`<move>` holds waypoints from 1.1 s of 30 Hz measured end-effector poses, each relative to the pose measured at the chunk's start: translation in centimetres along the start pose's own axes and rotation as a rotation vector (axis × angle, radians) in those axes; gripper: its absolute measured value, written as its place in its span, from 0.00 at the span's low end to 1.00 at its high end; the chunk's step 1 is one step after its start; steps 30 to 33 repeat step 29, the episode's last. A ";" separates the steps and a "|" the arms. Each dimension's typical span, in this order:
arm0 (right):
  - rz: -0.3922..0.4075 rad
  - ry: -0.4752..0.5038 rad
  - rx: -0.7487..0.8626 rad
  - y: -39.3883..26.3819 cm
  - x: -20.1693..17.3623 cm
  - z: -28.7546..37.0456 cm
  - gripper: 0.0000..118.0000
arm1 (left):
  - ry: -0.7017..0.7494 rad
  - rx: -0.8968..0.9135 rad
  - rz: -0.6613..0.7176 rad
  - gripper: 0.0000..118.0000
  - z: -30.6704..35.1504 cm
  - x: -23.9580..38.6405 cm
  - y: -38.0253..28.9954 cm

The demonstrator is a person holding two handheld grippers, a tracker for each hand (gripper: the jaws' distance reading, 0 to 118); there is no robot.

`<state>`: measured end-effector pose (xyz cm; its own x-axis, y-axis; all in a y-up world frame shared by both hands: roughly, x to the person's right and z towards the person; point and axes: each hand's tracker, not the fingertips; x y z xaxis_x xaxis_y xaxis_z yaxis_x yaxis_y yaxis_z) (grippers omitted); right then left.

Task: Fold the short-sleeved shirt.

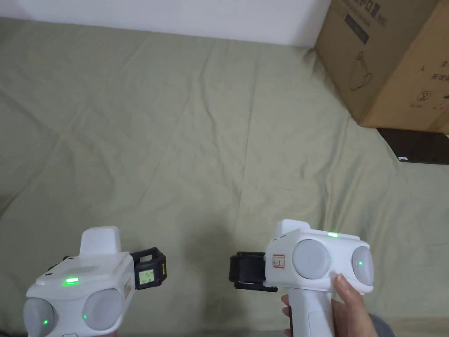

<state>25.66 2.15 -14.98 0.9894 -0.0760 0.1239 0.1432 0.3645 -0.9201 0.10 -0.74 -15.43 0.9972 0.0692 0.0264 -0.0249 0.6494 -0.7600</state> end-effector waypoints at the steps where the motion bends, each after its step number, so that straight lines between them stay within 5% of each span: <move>1: -0.003 -0.004 0.014 0.1 -0.1 -0.1 0.97 | 0.002 -0.009 -0.002 1.00 -0.2 0.0 0.0; 9: 0.099 -0.038 0.098 3.9 -0.6 -3.1 0.97 | -0.014 -0.037 0.036 1.00 -4.9 -1.2 2.9; 13: 0.050 -0.012 0.177 7.4 0.8 -6.5 0.97 | 0.040 -0.003 0.039 1.00 -8.6 -1.1 6.5; 19: -0.005 -0.186 0.214 12.6 2.1 -13.0 0.97 | 0.120 0.062 0.094 1.00 -15.3 -1.9 11.1; 26: -0.084 -0.161 0.274 13.8 3.1 -17.9 0.98 | 0.185 -0.021 0.143 1.00 -22.0 -2.5 10.9; 33: -0.089 -0.142 0.401 11.4 3.1 -18.2 0.98 | 0.190 0.010 0.143 1.00 -20.9 -2.2 11.1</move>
